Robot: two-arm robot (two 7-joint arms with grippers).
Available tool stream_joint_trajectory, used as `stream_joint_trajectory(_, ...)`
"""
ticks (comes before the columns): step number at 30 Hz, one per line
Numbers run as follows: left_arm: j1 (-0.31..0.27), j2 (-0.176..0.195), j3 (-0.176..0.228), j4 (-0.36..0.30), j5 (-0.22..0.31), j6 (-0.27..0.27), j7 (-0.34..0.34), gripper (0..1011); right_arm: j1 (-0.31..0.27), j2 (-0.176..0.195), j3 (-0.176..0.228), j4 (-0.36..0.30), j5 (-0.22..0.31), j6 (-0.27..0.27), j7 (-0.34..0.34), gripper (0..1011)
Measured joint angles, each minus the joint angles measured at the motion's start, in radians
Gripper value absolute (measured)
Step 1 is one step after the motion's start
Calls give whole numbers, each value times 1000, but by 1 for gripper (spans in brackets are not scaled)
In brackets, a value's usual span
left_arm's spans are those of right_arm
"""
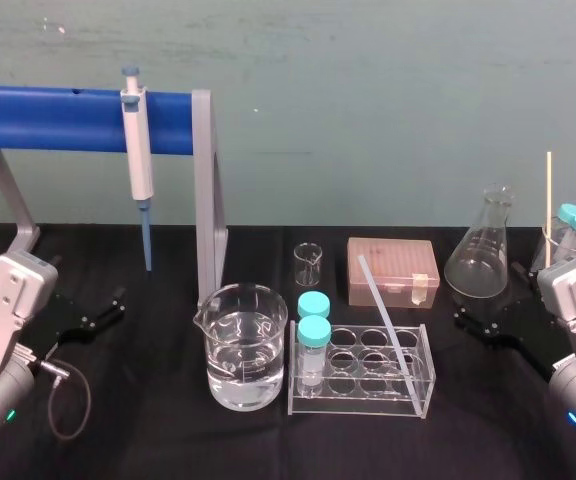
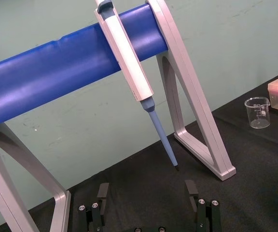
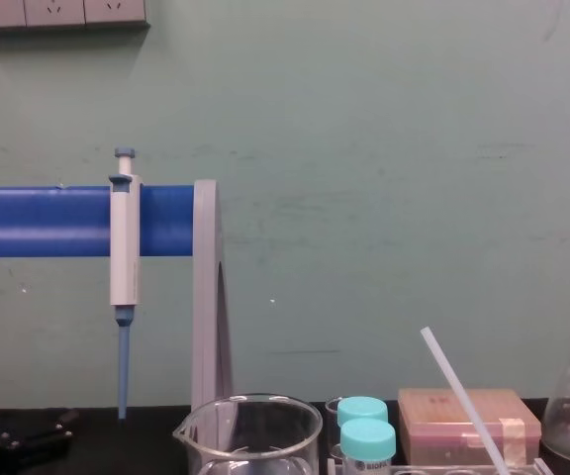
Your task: Pick up the stirring rod with one hand, then place it down.
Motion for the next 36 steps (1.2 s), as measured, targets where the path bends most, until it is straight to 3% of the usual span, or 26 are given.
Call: stream_joint_trajectory(36,0,0,0,0,0,0,0,1000,0,0,0,0,0,0,0,1000)
